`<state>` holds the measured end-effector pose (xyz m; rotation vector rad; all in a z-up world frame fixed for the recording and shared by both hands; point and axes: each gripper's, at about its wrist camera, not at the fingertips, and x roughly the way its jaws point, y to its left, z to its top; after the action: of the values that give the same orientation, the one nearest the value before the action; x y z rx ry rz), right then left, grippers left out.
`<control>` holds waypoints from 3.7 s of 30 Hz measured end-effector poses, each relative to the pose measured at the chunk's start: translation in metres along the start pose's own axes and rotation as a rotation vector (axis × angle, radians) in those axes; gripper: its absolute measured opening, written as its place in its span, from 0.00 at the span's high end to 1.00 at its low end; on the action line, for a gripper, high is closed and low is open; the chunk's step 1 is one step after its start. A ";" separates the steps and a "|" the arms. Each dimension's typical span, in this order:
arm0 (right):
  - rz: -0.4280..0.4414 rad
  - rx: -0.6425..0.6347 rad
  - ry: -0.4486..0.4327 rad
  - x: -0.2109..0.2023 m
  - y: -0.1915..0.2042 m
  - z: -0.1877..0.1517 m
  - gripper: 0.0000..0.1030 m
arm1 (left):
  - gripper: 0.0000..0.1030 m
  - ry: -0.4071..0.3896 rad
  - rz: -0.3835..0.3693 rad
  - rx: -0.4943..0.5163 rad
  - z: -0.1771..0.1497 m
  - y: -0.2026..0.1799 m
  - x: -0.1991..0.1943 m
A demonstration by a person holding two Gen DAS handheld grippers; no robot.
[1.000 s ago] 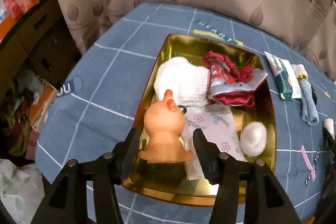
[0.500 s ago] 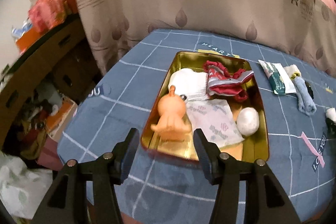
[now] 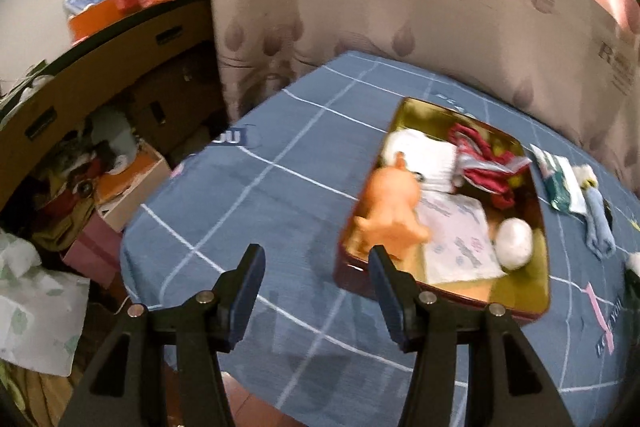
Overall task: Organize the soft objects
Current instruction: 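Carry the white folded cloth into the tin and open the right gripper, then move the right gripper to the black hair clip and grasp it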
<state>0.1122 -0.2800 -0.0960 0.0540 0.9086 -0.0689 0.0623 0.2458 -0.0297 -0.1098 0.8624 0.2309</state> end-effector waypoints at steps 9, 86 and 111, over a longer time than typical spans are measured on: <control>0.130 -0.102 -0.031 -0.023 0.075 0.020 0.72 | 0.47 -0.010 0.009 -0.122 0.004 0.028 -0.002; 0.163 -0.111 -0.081 -0.024 0.125 0.062 0.29 | 0.46 0.049 0.131 -0.199 0.000 0.053 0.014; 0.071 0.052 0.015 0.083 0.063 0.093 0.36 | 0.46 0.001 0.149 -0.112 -0.001 0.039 0.017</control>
<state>0.2409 -0.2269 -0.1034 0.1352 0.9193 -0.0265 0.0631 0.2860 -0.0438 -0.1496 0.8590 0.4192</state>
